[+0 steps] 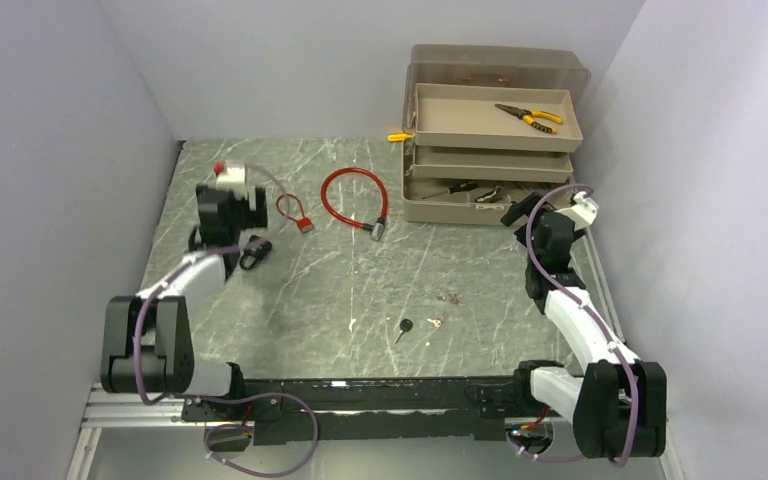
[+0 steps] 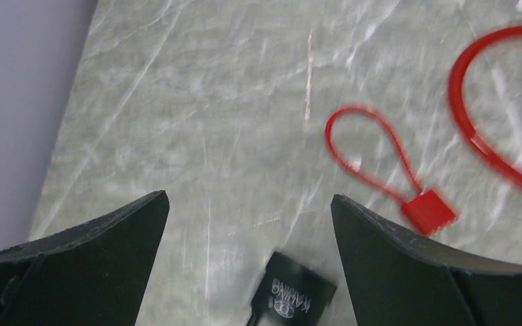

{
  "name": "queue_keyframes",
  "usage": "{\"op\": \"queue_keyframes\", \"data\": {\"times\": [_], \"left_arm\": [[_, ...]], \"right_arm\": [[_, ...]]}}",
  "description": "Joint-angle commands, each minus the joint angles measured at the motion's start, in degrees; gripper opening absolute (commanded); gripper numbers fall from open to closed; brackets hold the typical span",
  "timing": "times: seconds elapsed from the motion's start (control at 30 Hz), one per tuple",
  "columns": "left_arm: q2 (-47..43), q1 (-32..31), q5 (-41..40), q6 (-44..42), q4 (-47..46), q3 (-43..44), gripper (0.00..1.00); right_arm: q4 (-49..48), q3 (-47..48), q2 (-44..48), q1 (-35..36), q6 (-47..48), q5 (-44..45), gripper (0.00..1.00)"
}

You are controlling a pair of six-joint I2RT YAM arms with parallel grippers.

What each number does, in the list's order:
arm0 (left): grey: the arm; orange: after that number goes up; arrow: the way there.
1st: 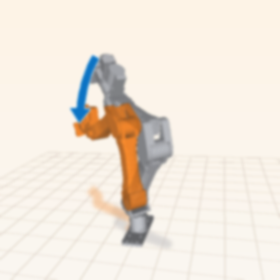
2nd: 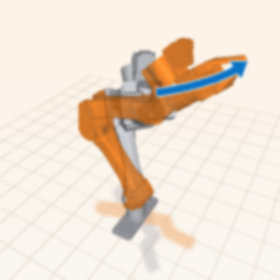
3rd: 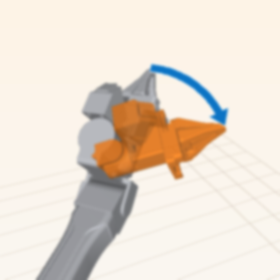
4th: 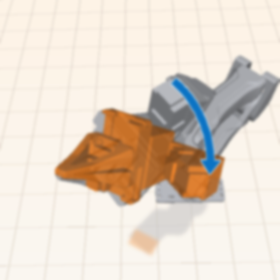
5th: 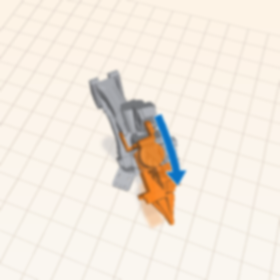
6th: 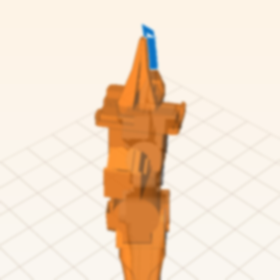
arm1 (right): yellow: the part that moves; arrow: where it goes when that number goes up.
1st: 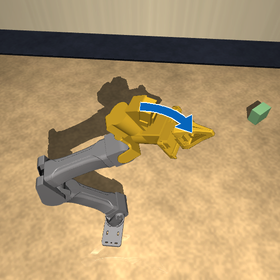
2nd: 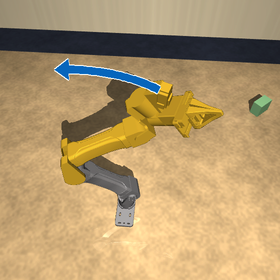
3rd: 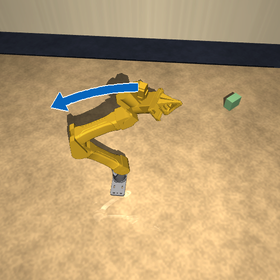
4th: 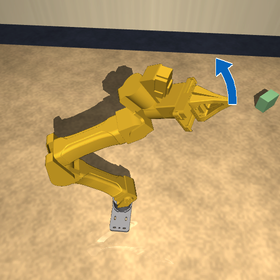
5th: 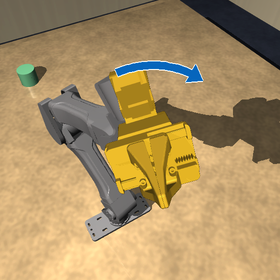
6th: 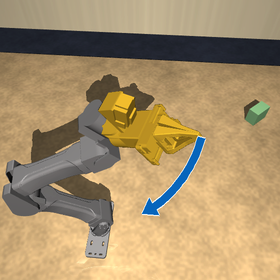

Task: Unlock with the key
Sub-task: Pick up the key from the center of the board.

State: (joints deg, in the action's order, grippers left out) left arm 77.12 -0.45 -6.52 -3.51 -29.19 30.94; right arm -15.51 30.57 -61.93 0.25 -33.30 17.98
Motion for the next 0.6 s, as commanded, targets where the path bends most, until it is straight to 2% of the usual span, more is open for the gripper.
{"op": "queue_keyframes", "data": {"times": [0.0,0.1,0.17,0.2,0.27,0.33,0.43,0.57], "left_arm": [[5.5,0.3,4.7,0.7,37.4,22.9,0.98],[12.2,0.3,15.1,-7.0,53.8,33.7,0.98],[18.2,0.3,16.9,-7.7,64.5,42.1,0.98],[19.9,1.5,17.1,-7.9,67.0,44.0,0.98],[18.5,2.4,17.3,-7.5,66.0,42.8,0.98],[12.9,2.6,16.6,-7.3,61.5,39.1,0.98],[2.6,2.6,17.3,-7.0,56.7,35.9,0.98],[-1.8,2.6,22.1,-8.3,60.5,38.2,0.99]], "right_arm": [[7.9,0.5,1.8,3.9,-1.2,-8.7,1.0],[12.7,2.3,1.0,14.3,2.8,-0.6,1.0],[15.5,4.1,-0.7,20.5,3.7,2.8,1.0],[17.2,4.9,-1.5,23.4,3.8,4.0,1.0],[19.9,6.4,-2.9,28.1,3.7,6.0,1.0],[21.2,7.2,-3.1,31.3,2.9,5.5,1.0],[18.8,5.4,0.1,29.2,-5.5,-3.8,1.0],[13.6,3.2,0.6,21.8,-5.1,-19.8,1.0]]}}
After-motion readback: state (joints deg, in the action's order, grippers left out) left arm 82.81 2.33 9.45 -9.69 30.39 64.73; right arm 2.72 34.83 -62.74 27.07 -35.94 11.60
